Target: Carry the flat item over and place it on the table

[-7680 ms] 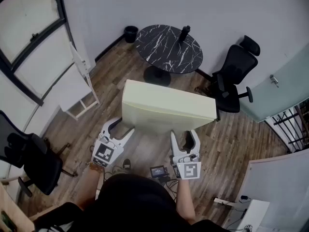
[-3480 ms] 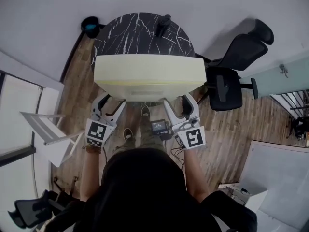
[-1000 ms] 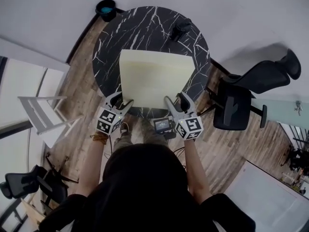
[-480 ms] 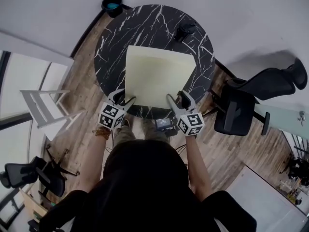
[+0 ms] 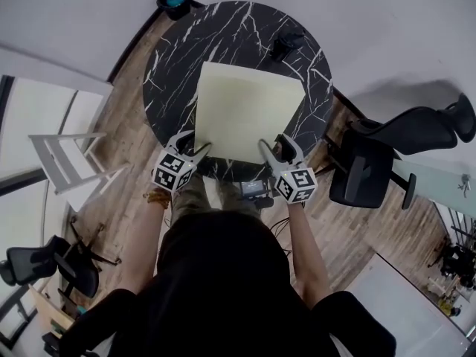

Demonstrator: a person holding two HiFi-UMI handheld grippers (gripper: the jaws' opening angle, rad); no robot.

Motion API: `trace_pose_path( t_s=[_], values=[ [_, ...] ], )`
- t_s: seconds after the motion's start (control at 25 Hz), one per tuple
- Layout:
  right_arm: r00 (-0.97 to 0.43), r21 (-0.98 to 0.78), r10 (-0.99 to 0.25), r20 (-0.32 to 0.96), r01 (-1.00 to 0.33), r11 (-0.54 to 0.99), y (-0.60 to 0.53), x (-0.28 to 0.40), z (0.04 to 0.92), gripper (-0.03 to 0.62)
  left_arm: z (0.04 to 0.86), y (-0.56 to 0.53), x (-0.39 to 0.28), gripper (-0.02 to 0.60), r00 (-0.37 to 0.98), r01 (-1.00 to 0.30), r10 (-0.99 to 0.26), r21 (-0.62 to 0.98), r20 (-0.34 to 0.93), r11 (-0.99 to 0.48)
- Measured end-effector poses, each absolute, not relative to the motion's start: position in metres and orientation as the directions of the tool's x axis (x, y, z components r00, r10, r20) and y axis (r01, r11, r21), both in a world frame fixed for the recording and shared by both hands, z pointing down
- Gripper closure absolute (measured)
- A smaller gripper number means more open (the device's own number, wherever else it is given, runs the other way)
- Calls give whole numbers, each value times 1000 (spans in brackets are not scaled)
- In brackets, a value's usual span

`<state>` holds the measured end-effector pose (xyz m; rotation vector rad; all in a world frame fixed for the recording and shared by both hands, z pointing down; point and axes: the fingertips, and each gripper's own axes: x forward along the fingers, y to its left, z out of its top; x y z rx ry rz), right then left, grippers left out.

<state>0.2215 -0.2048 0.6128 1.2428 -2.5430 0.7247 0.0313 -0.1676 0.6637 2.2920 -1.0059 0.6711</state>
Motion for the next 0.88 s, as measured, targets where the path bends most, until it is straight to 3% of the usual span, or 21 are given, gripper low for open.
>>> trace_pose_path(
  t_s=[0.88],
  values=[
    [-608,-412,-625,488,-793,449,-225,213,662,353,706,-178,20,351,631,-755,-420,391,652,-527]
  ],
)
